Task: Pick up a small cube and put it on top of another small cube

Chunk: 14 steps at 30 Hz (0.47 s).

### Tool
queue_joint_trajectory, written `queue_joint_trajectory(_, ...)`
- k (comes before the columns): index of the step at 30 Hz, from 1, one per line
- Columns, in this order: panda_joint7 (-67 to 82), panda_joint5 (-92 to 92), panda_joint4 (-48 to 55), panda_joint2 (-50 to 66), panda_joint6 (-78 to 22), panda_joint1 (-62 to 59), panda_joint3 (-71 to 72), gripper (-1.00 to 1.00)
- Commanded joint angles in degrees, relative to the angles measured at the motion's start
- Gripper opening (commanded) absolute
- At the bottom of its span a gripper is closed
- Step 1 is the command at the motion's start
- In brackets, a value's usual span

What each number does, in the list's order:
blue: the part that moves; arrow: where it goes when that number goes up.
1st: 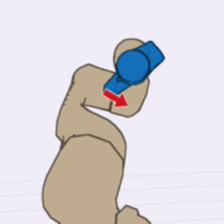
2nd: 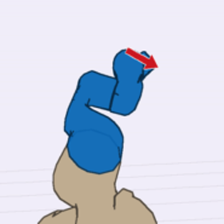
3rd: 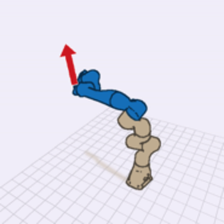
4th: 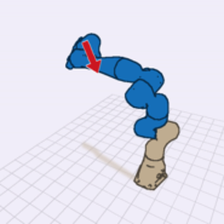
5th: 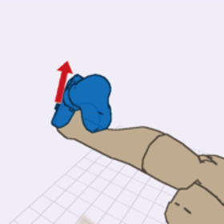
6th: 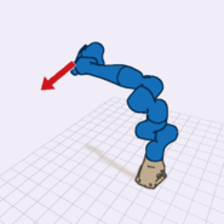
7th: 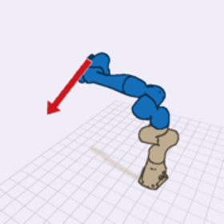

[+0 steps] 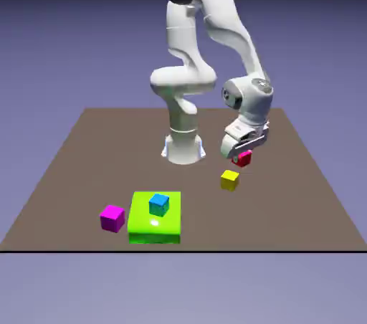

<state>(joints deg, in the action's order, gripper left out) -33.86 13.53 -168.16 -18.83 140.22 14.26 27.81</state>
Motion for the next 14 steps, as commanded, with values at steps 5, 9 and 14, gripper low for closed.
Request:
queue_joint_trajectory(5, -2.23, -3.45, -1.61, 4.97, 6.48, 0.52, -1.60, -1.00)
queue_joint_trajectory(9, -6.30, -9.20, -2.33, 13.26, 15.07, 0.74, -3.40, -1.00)
queue_joint_trajectory(14, -6.74, -9.82, -2.41, 14.16, 16.00, 0.76, -3.59, 1.00)
